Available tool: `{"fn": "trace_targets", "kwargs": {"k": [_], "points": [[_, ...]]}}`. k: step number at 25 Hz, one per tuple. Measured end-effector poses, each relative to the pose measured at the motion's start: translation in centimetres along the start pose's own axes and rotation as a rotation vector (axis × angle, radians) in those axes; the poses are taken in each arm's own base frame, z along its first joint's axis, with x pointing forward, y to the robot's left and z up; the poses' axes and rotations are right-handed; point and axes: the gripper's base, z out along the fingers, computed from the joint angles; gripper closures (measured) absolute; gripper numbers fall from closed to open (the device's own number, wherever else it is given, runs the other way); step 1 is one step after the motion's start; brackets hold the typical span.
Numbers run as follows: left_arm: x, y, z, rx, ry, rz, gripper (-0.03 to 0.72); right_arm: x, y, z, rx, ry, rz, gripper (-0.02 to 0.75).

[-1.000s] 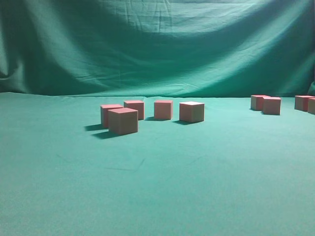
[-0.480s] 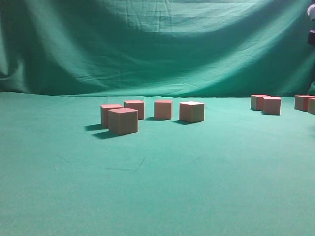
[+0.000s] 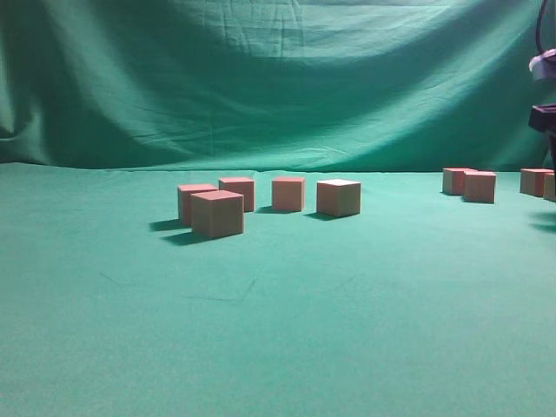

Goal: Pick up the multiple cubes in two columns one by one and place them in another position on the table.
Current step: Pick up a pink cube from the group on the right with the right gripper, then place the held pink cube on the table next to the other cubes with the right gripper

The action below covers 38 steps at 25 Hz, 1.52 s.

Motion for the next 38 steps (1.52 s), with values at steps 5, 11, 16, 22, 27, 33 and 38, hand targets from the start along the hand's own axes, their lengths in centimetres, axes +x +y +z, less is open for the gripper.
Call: {"fn": "trace_targets", "kwargs": {"k": [5, 11, 16, 22, 27, 33, 38], "points": [[0.0, 0.0, 0.0, 0.000, 0.000, 0.000, 0.688, 0.1, 0.1, 0.9, -0.004, 0.013, 0.003, 0.253], [0.0, 0.0, 0.0, 0.000, 0.000, 0.000, 0.688, 0.0, 0.1, 1.0, -0.007, 0.006, 0.007, 0.481], [0.0, 0.0, 0.0, 0.000, 0.000, 0.000, 0.688, 0.0, 0.1, 1.0, -0.008, 0.003, 0.009, 0.470], [0.0, 0.0, 0.0, 0.000, 0.000, 0.000, 0.688, -0.3, 0.7, -1.4, -0.075, 0.081, 0.070, 0.470], [0.0, 0.0, 0.0, 0.000, 0.000, 0.000, 0.688, -0.1, 3.9, -7.6, -0.120, 0.033, -0.004, 0.470], [0.0, 0.0, 0.0, 0.000, 0.000, 0.000, 0.688, 2.1, 11.8, -14.5, -0.208, -0.061, -0.234, 0.470], [0.0, 0.0, 0.0, 0.000, 0.000, 0.000, 0.688, 5.4, 19.5, -16.2, -0.293, -0.067, -0.515, 0.470]]}}
